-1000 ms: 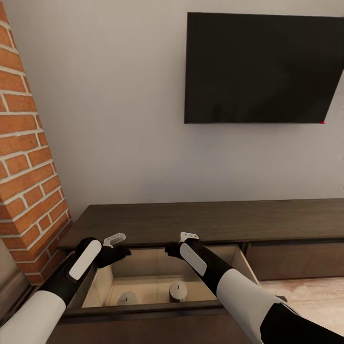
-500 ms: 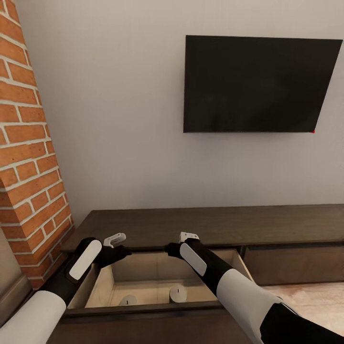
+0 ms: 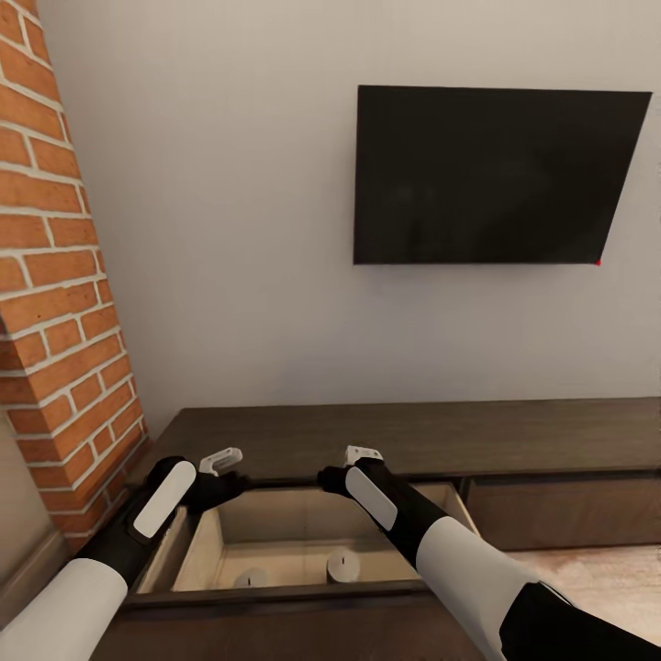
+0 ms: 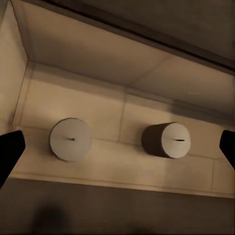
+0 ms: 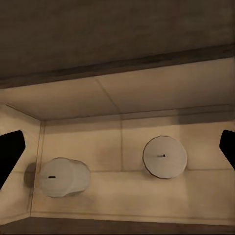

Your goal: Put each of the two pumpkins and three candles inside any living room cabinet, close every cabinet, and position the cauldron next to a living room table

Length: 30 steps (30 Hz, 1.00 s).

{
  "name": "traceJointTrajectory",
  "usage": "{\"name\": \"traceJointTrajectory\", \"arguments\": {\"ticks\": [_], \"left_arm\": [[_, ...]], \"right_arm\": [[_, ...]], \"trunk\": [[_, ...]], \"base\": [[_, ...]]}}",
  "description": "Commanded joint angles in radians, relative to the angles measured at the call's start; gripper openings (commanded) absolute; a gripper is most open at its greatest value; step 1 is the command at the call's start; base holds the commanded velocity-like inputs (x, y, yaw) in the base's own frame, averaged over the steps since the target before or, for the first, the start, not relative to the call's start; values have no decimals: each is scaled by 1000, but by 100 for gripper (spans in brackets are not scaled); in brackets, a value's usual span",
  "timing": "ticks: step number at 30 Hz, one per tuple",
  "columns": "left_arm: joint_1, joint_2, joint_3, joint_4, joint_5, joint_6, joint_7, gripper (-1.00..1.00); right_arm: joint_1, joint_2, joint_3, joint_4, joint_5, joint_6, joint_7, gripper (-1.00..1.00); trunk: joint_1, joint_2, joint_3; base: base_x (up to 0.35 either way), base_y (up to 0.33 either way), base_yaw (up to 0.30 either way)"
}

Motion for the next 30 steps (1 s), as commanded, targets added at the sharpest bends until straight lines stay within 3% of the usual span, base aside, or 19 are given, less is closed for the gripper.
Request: {"name": "traceJointTrajectory", "arguments": {"ticks": [1, 26, 30], "left_arm": [[-1, 1, -3, -1, 10, 0, 10, 100], [-1, 1, -3, -1, 10, 0, 10, 100], [-1, 1, -3, -1, 10, 0, 10, 100]], "right_arm": [[-1, 0, 3, -1, -6, 2, -7, 100], [-1, 0, 3, -1, -6, 2, -7, 100], [-1, 0, 3, -1, -6, 2, -7, 100]], "trunk": [[-5, 7, 3], [-100, 182, 103], [-100, 182, 107]], "base": [[-300, 0, 111], [-332, 0, 231], [-132, 0, 241]]}}
